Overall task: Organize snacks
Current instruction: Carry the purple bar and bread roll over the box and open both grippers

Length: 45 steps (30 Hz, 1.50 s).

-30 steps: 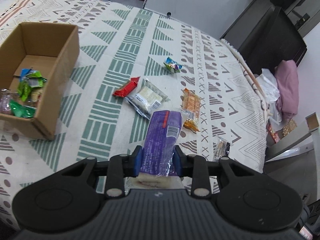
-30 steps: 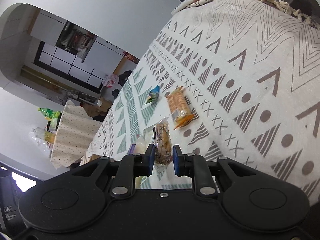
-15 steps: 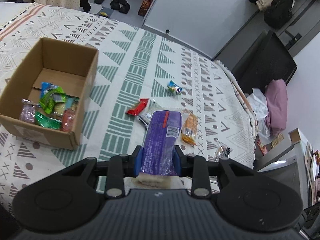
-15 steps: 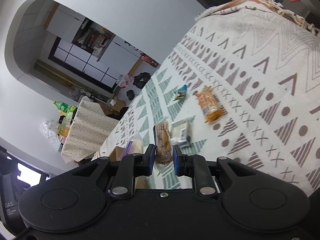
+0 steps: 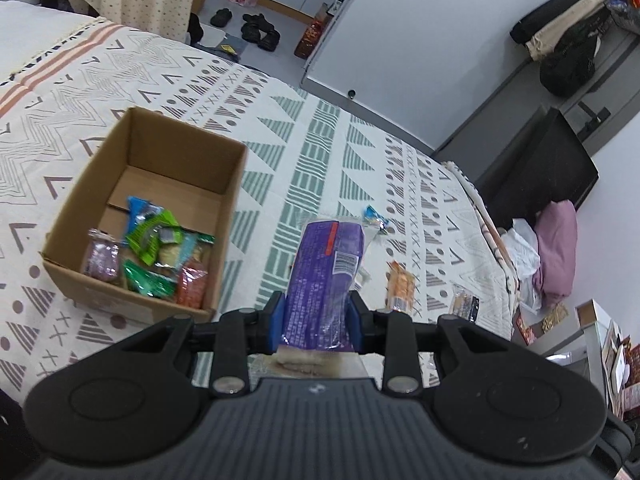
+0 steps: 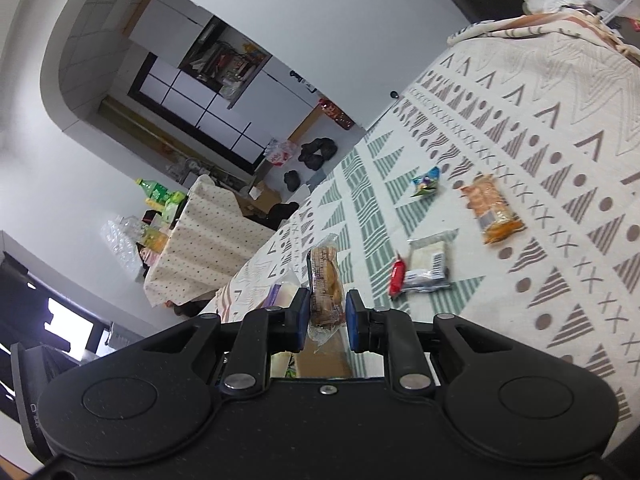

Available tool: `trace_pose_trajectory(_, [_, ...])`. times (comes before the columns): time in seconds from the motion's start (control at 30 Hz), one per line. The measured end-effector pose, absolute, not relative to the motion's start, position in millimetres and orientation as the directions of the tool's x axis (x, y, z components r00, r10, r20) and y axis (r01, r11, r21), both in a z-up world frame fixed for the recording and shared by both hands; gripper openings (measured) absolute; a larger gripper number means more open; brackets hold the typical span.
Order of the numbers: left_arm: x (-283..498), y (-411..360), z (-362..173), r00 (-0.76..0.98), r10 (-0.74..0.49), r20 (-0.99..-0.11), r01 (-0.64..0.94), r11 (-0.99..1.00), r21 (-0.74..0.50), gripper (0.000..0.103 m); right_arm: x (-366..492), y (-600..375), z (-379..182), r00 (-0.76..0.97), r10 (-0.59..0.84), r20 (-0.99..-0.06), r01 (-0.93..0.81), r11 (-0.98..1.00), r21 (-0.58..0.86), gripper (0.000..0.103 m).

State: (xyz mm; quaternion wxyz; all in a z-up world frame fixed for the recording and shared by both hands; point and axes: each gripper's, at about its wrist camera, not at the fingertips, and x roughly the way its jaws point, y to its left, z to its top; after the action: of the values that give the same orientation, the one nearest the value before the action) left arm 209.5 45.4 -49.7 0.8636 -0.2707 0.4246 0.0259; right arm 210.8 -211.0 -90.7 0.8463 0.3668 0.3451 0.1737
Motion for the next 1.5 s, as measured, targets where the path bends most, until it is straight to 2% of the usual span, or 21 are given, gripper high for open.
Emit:
trace_pose_trajectory(1.2, [242.4,192.4,-95.4,0.615,-0.072,-0.785,-0.493,0.742,-0.455,0.032,270.5,-55.7,-114.9,0.537,0.637,-0.553,-0.130,0.711,0.691,0.020])
trace_pose_trajectory(1.5, [244.5,199.6,-93.6,0.601,-0.062,-0.797,-0.507,0.742,-0.439,0.038,281.7,-30.7,-112.8,0.529,0.641,-0.556,-0.149,0.716,0.682,0.020])
